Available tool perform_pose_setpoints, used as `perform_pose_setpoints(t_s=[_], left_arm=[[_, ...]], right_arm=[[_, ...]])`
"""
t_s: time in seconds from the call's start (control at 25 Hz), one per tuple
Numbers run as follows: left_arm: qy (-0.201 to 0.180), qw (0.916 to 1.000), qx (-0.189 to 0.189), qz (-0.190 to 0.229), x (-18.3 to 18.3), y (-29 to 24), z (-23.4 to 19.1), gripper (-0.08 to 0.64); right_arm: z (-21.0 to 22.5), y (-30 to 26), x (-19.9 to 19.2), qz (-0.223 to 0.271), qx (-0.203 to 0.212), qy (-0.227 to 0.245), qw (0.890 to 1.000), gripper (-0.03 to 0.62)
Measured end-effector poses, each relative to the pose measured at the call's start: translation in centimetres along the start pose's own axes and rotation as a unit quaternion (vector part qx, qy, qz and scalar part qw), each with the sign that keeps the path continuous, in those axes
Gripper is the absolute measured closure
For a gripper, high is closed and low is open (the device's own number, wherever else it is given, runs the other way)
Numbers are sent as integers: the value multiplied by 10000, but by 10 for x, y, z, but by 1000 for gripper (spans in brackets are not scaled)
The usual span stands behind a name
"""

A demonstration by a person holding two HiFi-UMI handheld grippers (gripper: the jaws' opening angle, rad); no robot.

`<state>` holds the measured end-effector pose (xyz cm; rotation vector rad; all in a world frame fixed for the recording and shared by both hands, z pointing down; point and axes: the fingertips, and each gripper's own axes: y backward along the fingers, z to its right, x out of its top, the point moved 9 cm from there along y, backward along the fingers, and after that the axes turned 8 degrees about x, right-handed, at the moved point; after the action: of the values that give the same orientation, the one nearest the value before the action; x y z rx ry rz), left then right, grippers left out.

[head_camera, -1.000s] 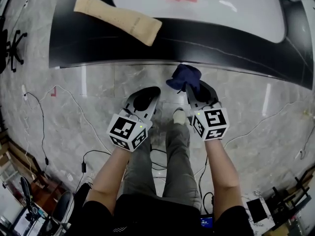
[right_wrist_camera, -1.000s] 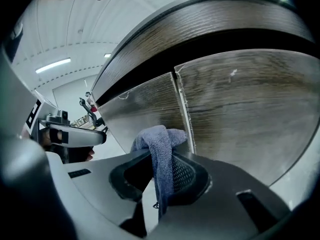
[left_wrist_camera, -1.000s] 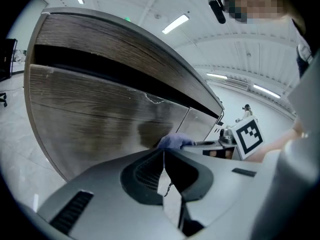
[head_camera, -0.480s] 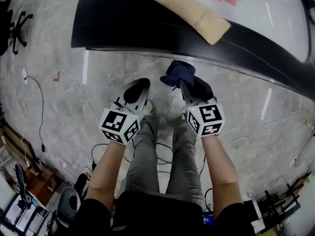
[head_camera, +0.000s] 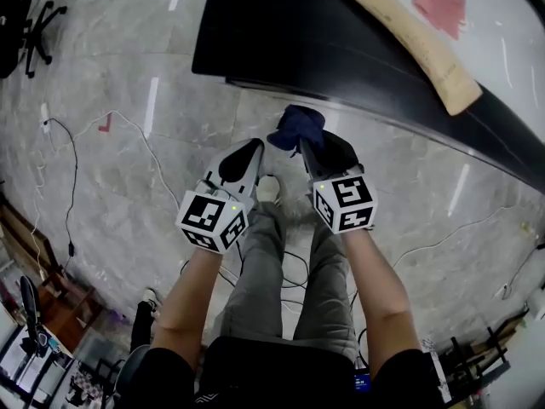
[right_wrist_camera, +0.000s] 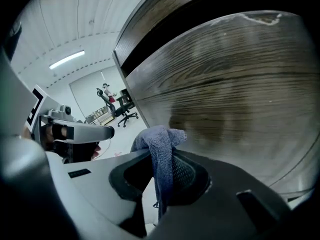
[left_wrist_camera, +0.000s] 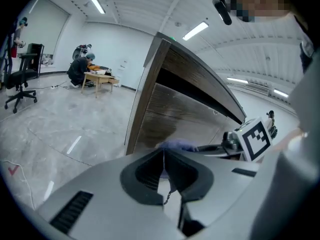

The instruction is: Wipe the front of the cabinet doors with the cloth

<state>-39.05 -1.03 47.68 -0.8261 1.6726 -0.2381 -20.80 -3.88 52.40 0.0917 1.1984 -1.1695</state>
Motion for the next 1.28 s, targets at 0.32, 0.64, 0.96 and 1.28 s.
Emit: perform_pose_setpoints(t_s=[0.32,0.64,0.96,1.28], left_arm=[[-75,9997,-75,-200,-11,7,-45,543],[-68,9997,2,-244,-12,5,-56,543],[-103,9996,-111,-223,-5,-14,-19,543],[-191,9980,-500,-343,-14,-49,56,543]], right_arm=[[-23,-60,2,-92,85,10,9999,522],[-15,-71,3,-72,0,-34,10000,522],[18,-24,1,-37,-194,-35,9998,522],[70,41,-17,4,-501,-165,9986,522]])
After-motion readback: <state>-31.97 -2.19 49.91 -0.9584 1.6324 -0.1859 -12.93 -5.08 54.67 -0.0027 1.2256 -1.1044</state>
